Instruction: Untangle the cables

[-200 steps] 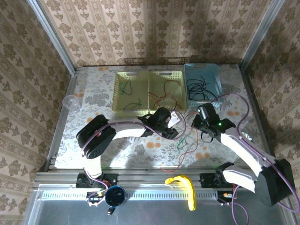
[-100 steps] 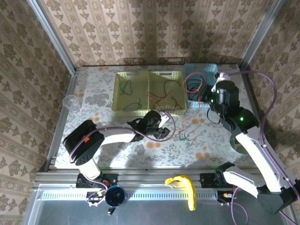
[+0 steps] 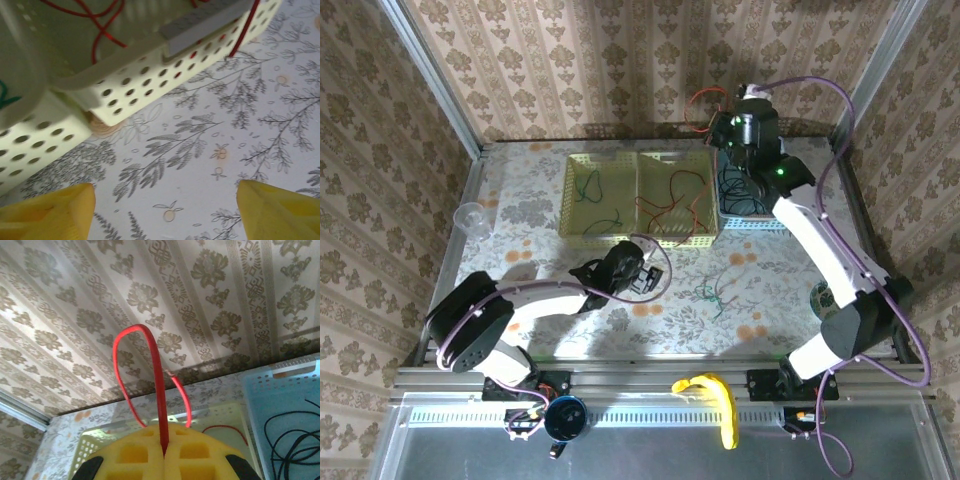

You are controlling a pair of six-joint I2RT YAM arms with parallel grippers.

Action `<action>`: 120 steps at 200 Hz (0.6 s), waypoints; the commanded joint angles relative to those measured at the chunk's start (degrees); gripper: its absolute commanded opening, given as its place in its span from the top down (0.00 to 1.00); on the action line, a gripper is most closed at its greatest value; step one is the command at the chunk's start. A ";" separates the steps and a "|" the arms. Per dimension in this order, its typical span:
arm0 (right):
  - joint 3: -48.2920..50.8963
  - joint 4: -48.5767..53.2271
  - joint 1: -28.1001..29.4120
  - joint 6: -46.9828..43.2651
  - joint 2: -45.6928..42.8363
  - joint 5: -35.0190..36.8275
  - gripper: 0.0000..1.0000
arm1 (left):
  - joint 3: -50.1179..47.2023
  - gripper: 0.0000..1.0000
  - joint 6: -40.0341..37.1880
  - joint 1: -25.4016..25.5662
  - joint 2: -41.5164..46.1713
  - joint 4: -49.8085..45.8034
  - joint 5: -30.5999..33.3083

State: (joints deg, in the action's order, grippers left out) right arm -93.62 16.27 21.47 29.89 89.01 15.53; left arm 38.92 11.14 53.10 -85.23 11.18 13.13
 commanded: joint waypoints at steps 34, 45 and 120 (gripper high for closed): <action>-6.84 -3.54 -0.21 -4.01 5.65 4.69 0.99 | -2.53 0.20 3.00 -1.61 2.89 0.11 2.48; -7.91 -4.36 -0.22 -4.98 6.04 4.59 0.99 | -2.56 0.19 3.25 -1.63 2.90 0.26 2.35; -11.69 -6.22 -0.99 -5.08 6.92 4.39 0.99 | -2.19 0.15 4.55 -1.63 1.38 1.62 1.32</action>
State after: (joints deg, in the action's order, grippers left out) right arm -102.54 9.89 20.97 24.99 95.31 18.26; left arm 36.82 14.44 51.66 -83.50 11.25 14.63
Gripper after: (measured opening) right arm 0.069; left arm 0.847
